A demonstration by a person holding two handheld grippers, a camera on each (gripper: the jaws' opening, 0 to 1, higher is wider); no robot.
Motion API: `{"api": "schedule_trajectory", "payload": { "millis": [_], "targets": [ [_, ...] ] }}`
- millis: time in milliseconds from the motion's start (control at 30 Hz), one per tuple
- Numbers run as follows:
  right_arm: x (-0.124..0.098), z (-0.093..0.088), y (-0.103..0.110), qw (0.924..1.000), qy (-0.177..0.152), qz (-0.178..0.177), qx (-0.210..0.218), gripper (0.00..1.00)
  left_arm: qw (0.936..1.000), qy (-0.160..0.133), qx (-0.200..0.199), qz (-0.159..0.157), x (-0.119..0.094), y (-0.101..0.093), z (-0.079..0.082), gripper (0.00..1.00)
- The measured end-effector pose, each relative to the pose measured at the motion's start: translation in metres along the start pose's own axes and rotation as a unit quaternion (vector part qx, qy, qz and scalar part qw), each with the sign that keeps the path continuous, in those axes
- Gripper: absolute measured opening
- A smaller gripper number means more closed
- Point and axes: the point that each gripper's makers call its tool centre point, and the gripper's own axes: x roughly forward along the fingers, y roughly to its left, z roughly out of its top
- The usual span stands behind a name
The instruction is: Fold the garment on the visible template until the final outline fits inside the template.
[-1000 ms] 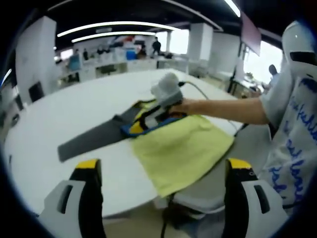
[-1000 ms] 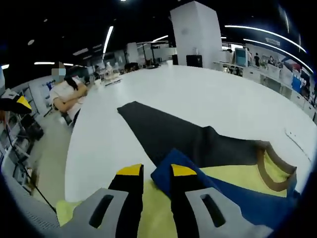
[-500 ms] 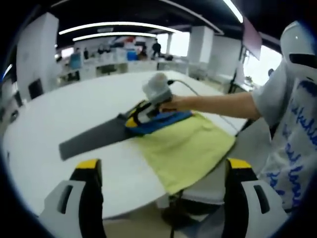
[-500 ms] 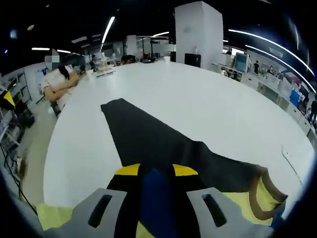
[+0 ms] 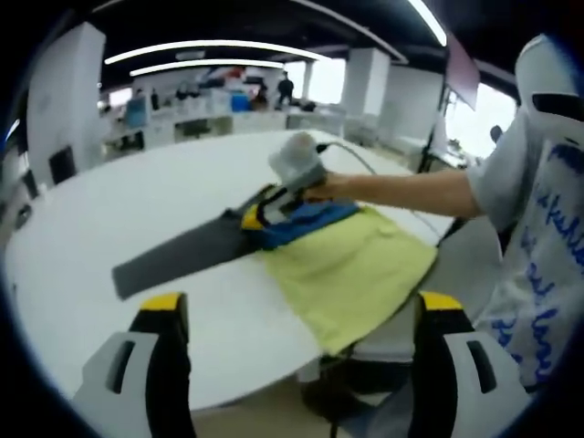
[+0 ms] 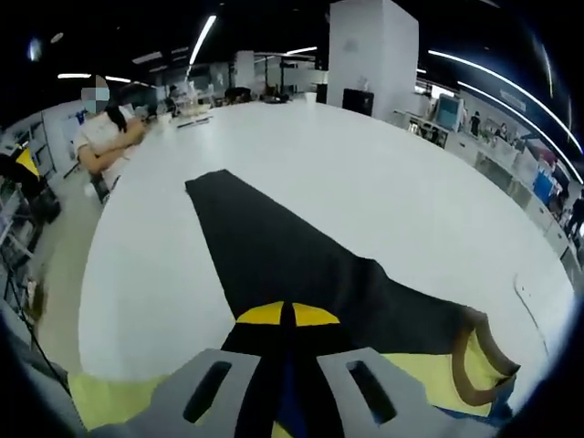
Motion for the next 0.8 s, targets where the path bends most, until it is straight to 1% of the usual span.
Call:
{"api": "schedule_trajectory", "payload": {
  "millis": [33,100,167,200,267,367,400,433,467,500,533,633,733,800],
  "targets": [
    [-0.002,0.003,-0.001,1.0,-0.003,-0.001,0.0,0.01,1.0,-0.001,0.001,-0.001,0.0,0.0,0.0,0.98],
    [-0.009,0.013,-0.002,0.9997,-0.02,-0.009,0.003,0.01,1.0,-0.001,0.003,-0.003,0.0,0.0,0.0,0.98],
    [-0.013,0.017,-0.003,0.9994,-0.031,-0.016,0.007,0.01,1.0,-0.001,0.004,-0.004,0.0,0.0,0.001,0.98],
    [-0.014,0.019,-0.004,0.999,-0.038,-0.018,0.015,0.01,1.0,-0.003,0.004,-0.004,-0.001,0.0,0.001,0.98],
    [-0.008,0.019,-0.003,0.9988,-0.04,-0.015,0.024,0.01,1.0,-0.004,0.003,-0.004,-0.001,0.0,0.001,0.98],
    [0.008,0.005,0.005,0.9993,-0.023,0.001,0.031,0.02,1.0,-0.001,0.003,-0.003,-0.002,0.001,-0.001,0.98],
    [0.011,0.004,0.008,0.9992,-0.027,0.001,0.031,0.03,1.0,-0.001,0.003,-0.003,-0.003,0.001,-0.001,0.98],
    [0.012,0.004,0.011,0.9992,-0.029,0.002,0.027,0.06,1.0,-0.002,0.002,-0.002,-0.004,0.001,0.0,0.98],
    [0.013,0.003,0.013,0.9993,-0.029,0.002,0.025,0.14,1.0,-0.005,0.0,0.001,-0.006,0.002,0.0,0.98],
    [0.013,0.001,0.014,0.9994,-0.027,0.002,0.023,0.19,1.0,-0.006,-0.001,0.003,-0.007,0.003,0.0,0.98],
    [0.012,-0.003,0.015,0.9995,-0.02,0.002,0.023,0.21,1.0,-0.006,-0.003,0.006,-0.007,0.004,-0.001,0.98],
    [0.002,-0.013,0.017,0.9998,-0.015,0.0,0.015,0.16,0.9999,-0.001,-0.005,0.009,-0.009,0.005,-0.006,0.98],
    [-0.006,-0.022,0.021,0.9996,-0.017,-0.001,0.021,0.16,0.9999,-0.002,-0.01,0.009,-0.009,0.005,-0.008,0.97],
    [-0.006,-0.033,0.024,1.0,-0.003,-0.001,-0.002,0.17,0.9999,0.002,-0.011,0.008,-0.008,0.004,-0.009,0.97]
  ]
}}
